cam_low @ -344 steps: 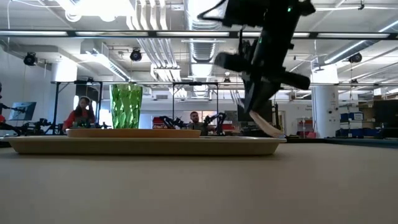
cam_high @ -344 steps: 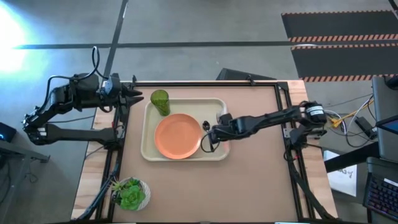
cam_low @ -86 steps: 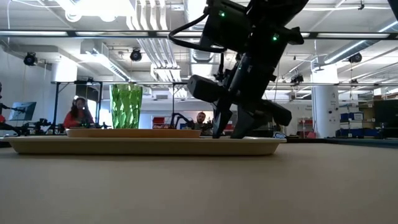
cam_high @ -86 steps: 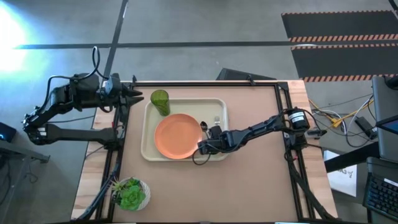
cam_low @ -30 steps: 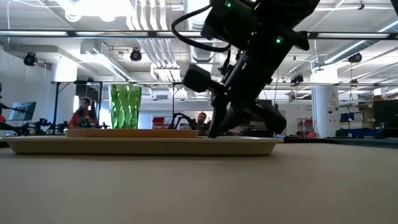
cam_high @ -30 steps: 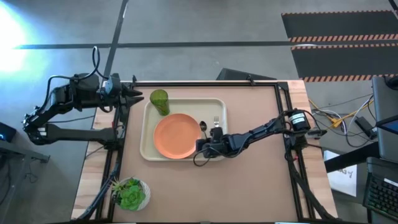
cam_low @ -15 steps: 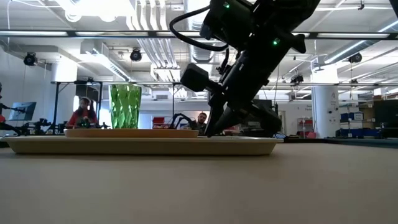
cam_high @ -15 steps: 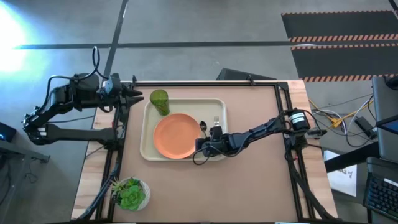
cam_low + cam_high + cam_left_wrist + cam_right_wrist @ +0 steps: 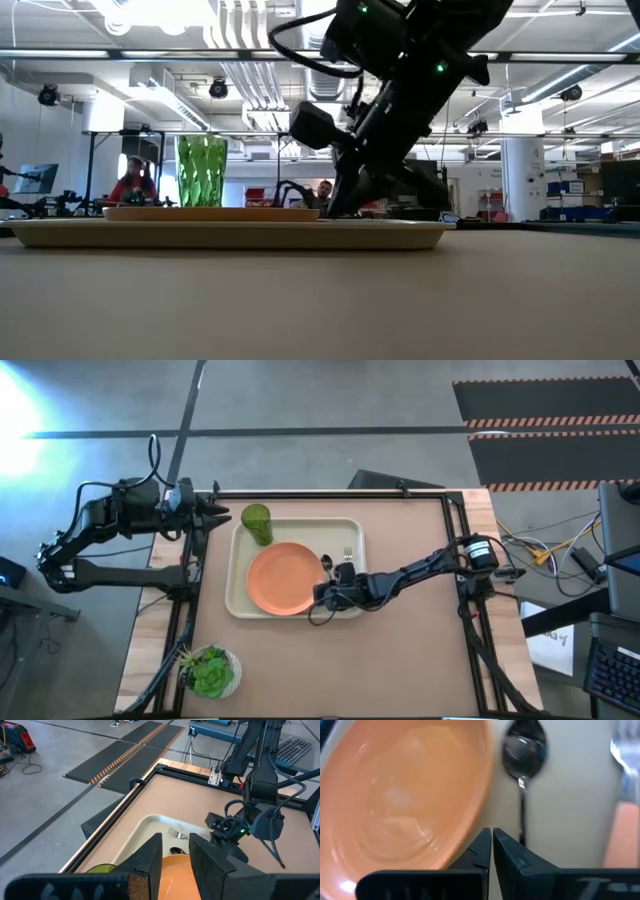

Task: Pick and place plate/cup/fork/spoon on tray
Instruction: Adjust the black spoon on the white serving tray

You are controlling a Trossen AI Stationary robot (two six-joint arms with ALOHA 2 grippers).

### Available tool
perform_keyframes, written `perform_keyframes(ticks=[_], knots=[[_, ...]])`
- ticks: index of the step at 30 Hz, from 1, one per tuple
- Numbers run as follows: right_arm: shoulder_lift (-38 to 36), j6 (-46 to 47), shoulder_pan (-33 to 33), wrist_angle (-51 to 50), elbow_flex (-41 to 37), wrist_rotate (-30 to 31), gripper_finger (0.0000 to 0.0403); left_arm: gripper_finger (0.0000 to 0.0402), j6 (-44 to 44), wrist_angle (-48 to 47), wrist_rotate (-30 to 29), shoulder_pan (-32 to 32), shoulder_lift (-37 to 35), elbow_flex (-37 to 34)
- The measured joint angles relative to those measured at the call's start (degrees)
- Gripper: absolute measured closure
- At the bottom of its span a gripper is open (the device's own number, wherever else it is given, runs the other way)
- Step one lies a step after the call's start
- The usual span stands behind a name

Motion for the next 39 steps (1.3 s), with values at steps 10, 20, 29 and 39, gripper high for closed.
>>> perform_keyframes(ticks=[10,20,29,39], knots=[[-10.26,-26.7,-2.74,-0.33,8.07,3.97,0.0394,0.0323,0.29,-0.06,0.02,-0.02,0.75,-0.3],[-27.1,-48.24,-2.43,-1.72,12.31,6.39,0.0394,0.0388,3.22,3.8,0.78,-0.05,8.53,-6.79],[-34.32,-49.72,-1.72,-9.56,11.44,5.99,0.0394,0.0401,4.19,17.9,5.25,-2.93,22.85,-10.52],[-34.97,-50.88,-1.73,-15.55,11.42,2.76,0.0394,0.0401,2.5,23.87,5.22,-9.5,38.85,-8.19]])
